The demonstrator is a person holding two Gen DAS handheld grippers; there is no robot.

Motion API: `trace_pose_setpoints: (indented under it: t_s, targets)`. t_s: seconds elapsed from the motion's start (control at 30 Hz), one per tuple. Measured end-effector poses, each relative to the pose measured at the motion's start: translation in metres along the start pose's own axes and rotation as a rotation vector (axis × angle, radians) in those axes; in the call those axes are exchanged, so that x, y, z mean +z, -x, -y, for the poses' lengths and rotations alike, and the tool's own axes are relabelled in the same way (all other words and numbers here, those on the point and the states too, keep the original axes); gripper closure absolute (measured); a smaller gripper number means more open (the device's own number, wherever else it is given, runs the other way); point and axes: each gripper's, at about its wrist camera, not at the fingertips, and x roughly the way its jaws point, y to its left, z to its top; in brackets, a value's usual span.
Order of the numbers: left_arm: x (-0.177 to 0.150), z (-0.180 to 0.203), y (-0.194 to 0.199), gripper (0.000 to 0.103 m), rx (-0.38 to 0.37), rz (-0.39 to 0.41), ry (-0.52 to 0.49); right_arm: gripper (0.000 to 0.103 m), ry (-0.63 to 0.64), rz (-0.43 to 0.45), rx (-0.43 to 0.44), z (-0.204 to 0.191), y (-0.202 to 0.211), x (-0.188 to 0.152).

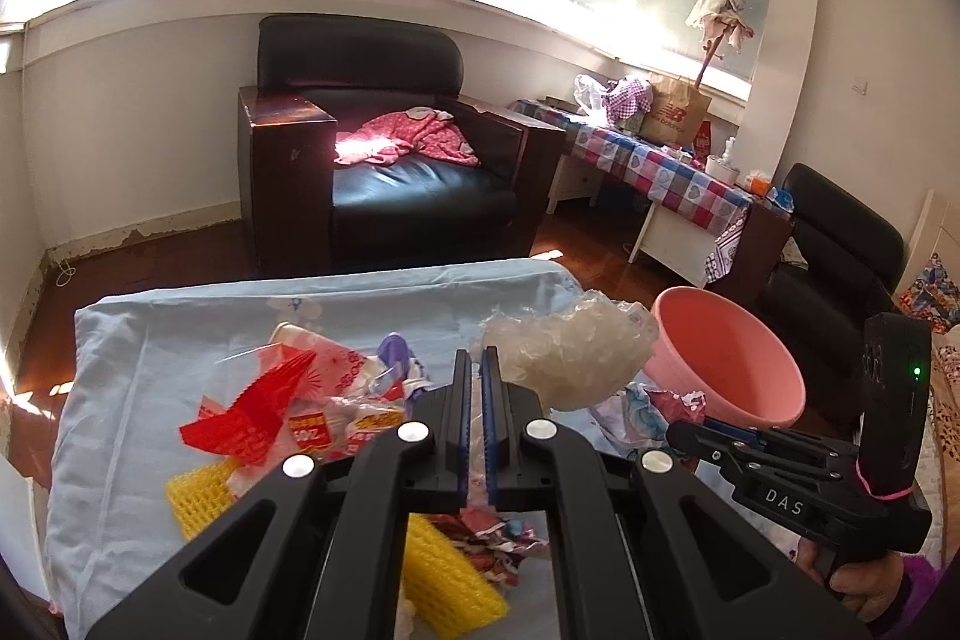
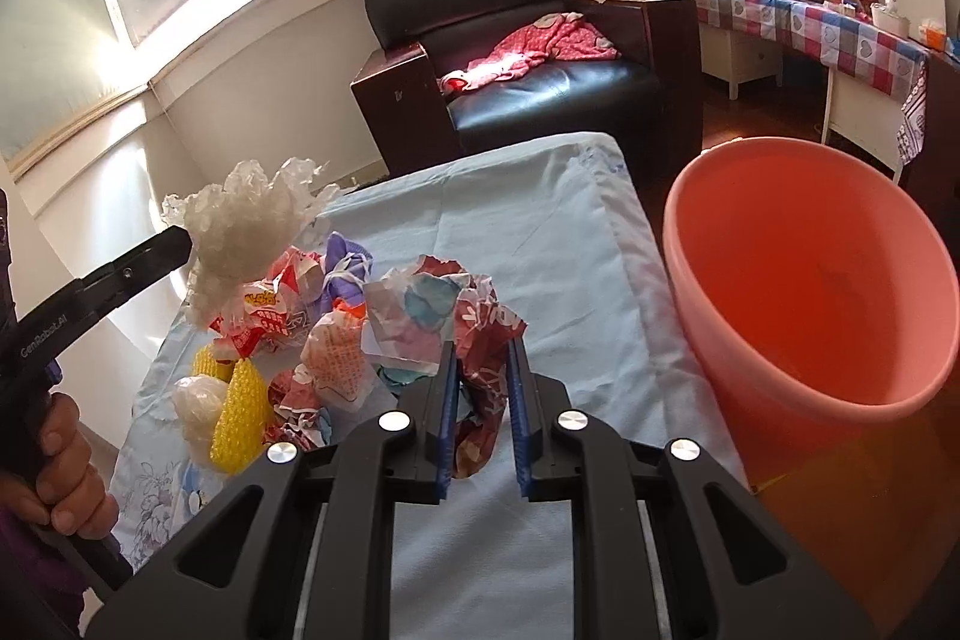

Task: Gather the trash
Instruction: 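Carry the held bag and paper with both tools over the pink basin, then open both tools to drop the bag and paper into the basin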

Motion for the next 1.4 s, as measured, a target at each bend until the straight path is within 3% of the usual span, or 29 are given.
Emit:
trace_pose_setpoints:
  t_s: [0.43,0.73,0.93,1.2,1.27,1.3,1.33,1.4]
  targets:
    - [0.018,0.104,-0.051,0.100,-0.164,-0.014,-0.117,0.087,-0.122,0.126,-0.208,0.079,0.048,0.005]
    - [0.020,0.166,-0.103,0.100,-0.248,-0.086,-0.137,0.087,-0.208,0.153,-0.350,0.131,0.061,0.003]
    - [0.015,0.199,-0.144,0.100,-0.258,-0.172,-0.148,0.087,-0.234,0.114,-0.367,0.146,0.049,-0.004]
    - [0.000,0.205,-0.176,0.098,-0.223,-0.282,-0.120,0.087,-0.234,0.065,-0.358,0.150,0.036,-0.008]
    - [-0.001,0.202,-0.177,0.095,-0.218,-0.282,-0.112,0.087,-0.243,0.054,-0.347,0.153,0.034,-0.009]
    - [-0.002,0.201,-0.176,0.090,-0.217,-0.283,-0.112,0.087,-0.247,0.051,-0.345,0.154,0.034,-0.009]
    - [-0.003,0.198,-0.175,0.078,-0.216,-0.285,-0.110,0.087,-0.252,0.051,-0.344,0.154,0.034,-0.010]
    - [-0.004,0.194,-0.170,0.070,-0.213,-0.272,-0.100,0.087,-0.260,0.051,-0.338,0.155,0.034,-0.010]
